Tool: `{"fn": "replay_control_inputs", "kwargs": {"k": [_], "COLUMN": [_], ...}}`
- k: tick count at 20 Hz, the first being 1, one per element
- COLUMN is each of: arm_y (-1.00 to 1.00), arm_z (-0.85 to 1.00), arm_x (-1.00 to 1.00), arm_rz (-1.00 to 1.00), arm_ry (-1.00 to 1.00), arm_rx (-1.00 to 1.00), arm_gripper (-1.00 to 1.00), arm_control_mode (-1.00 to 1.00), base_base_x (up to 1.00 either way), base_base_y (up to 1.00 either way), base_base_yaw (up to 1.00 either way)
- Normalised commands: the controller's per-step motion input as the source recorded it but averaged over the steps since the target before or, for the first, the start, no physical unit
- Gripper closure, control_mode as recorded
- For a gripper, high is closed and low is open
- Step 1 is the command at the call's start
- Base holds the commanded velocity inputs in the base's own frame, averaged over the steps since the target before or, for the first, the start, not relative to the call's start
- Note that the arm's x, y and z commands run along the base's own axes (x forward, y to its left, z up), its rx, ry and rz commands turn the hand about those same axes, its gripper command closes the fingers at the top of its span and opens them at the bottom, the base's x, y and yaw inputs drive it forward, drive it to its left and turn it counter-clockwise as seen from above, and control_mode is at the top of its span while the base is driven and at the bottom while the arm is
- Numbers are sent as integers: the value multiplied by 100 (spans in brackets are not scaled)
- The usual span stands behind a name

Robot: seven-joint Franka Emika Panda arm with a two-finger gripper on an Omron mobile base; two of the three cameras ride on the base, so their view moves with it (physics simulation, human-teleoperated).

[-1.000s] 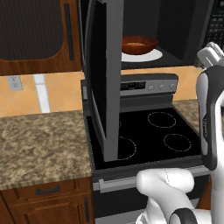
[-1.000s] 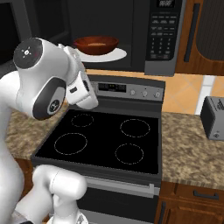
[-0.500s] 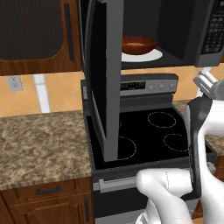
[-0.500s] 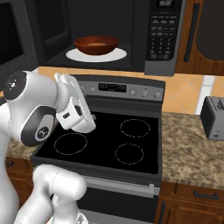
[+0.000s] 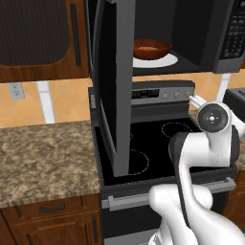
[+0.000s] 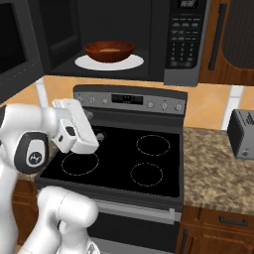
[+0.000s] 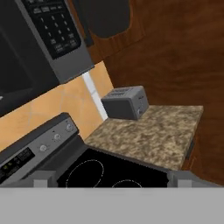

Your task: Open the microwave, place the bowl with waffle inside the microwave, then close the microwave door and turn it on.

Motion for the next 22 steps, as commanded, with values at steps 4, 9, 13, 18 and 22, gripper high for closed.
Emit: {"fn": "replay_control_inputs", "kwargs": {"k": [4, 9, 13, 18, 22], "arm_y": [37, 14, 37, 46, 81], "arm_z": [-29, -28, -39, -38, -30], "arm_x": [54, 67, 62, 42, 1], "arm_rz": [-9, -5, -5, -4, 0], "arm_ry": [-9, -4, -2, -2, -4], "arm_rx": [-1, 0, 0, 0, 0], "arm_gripper": [-100, -100, -100, -100, -100], "arm_control_mode": [-100, -100, -100, -100, -100], "base_base_x": [0, 0, 0, 0, 0], "base_base_y": [0, 0, 0, 0, 0], "base_base_yaw": [0, 0, 0, 0, 0]}}
